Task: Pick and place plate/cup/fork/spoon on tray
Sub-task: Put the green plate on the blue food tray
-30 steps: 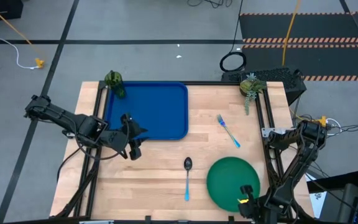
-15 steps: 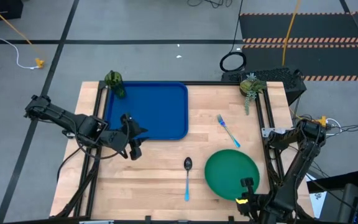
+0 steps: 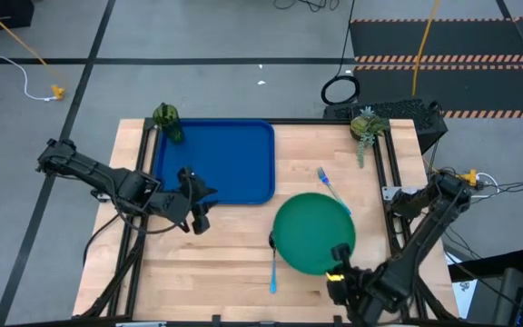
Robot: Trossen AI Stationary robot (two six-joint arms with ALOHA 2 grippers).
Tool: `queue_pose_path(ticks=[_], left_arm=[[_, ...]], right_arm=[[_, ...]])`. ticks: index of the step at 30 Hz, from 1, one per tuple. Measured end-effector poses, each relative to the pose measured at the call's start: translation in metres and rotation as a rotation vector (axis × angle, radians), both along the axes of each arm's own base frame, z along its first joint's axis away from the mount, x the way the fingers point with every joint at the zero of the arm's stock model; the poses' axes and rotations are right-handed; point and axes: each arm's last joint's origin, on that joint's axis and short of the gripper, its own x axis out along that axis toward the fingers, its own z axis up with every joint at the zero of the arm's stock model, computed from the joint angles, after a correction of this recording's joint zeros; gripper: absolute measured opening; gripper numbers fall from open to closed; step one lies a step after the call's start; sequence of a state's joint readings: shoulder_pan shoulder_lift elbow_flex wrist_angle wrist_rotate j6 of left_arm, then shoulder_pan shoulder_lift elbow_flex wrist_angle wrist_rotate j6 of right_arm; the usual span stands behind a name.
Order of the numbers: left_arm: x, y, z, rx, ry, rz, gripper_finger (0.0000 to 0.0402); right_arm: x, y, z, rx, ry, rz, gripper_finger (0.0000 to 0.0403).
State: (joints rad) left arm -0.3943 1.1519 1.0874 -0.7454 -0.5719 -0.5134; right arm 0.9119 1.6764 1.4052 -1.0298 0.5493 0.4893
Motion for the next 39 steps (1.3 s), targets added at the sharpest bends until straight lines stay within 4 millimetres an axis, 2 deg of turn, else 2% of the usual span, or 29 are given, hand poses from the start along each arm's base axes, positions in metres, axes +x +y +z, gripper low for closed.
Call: queue_pose_path(ticks=[9,19,25,33,39], left_arm=[[0.003,-0.001,0.004,0.046,-0.027,-0.047,0.0147],[0.002,-0.001,0.003,0.048,-0.022,-0.05,0.0147],[0.002,-0.006,0.005,0.022,-0.045,-0.053,0.0147],[-0.003,-0.016,0.005,0.034,-0.057,-0.075,0.0147],[-0.003,-0.015,0.006,0.114,-0.073,-0.036,0.0147]], right_arm=[[0.034,-0.029,0.001,-0.088,0.027,0.044,0.0],[0.085,-0.07,0.005,-0.094,-0.013,0.153,0.0],[0.117,-0.104,0.011,-0.048,-0.07,0.263,0.0],[0.155,-0.158,0.02,0.031,-0.217,0.387,0.0],[0.184,-0.195,0.001,0.016,-0.281,0.436,0.0]])
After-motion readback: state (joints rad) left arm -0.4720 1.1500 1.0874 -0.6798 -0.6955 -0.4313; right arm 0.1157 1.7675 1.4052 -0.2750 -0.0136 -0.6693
